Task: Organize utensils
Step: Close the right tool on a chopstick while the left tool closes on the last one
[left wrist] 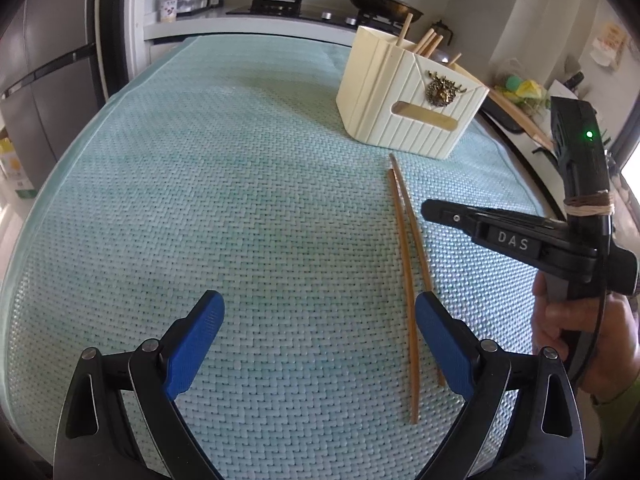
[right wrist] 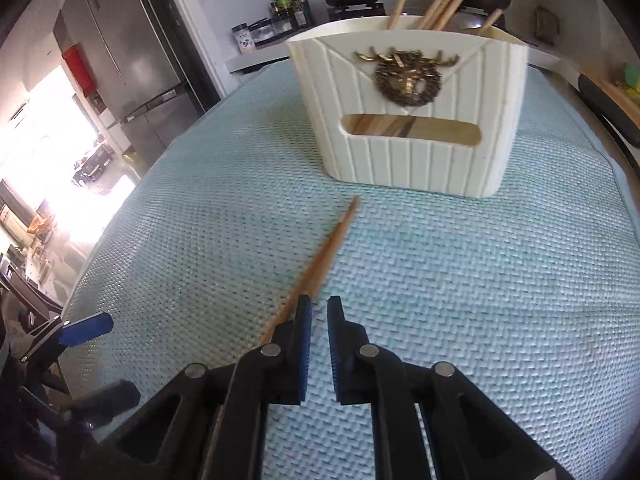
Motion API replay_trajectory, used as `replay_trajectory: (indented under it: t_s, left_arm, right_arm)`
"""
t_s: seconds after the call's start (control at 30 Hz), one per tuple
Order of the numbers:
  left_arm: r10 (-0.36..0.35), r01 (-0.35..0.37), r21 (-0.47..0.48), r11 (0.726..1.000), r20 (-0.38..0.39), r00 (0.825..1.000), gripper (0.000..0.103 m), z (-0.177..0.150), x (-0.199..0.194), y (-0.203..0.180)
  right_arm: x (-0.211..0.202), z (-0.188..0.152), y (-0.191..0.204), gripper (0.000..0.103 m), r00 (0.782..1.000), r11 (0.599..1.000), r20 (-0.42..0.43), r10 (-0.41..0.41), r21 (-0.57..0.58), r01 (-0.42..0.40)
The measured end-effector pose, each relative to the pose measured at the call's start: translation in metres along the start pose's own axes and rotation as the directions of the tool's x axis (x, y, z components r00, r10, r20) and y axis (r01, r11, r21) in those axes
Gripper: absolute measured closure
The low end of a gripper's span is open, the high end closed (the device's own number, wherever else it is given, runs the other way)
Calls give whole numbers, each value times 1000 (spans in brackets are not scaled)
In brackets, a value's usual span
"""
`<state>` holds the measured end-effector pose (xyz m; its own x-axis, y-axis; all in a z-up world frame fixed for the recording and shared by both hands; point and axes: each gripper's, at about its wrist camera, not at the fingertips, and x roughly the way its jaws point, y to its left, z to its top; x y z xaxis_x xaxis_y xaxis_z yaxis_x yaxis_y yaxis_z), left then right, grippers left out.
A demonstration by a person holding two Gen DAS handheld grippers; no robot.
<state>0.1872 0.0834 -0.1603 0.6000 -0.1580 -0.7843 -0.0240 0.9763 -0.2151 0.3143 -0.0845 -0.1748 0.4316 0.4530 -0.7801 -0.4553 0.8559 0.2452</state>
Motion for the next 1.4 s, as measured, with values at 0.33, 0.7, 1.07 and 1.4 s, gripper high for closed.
replay_trajectory:
  t_s: [0.33, 0.7, 1.07, 1.4]
  left_arm:
    - [12, -12, -18, 1000, -21, 1000, 6, -2, 7, 7]
    - [-20, 28, 103, 994, -77, 997, 6, 19, 41, -24]
    - [11, 18, 215, 976, -133, 991, 22, 69, 101, -58]
    - [15, 24, 311, 950, -124, 992, 84, 79, 113, -83]
  right_arm:
    - [8, -14, -3, 93, 993, 994, -62, -101, -52, 98]
    - [-26, -40, -42, 55, 984, 986, -71, -166, -44, 163]
    - [5, 1, -34, 70, 985, 974, -58, -162, -167, 150]
    - [22, 33, -40, 97, 994, 984, -65, -83, -166, 71]
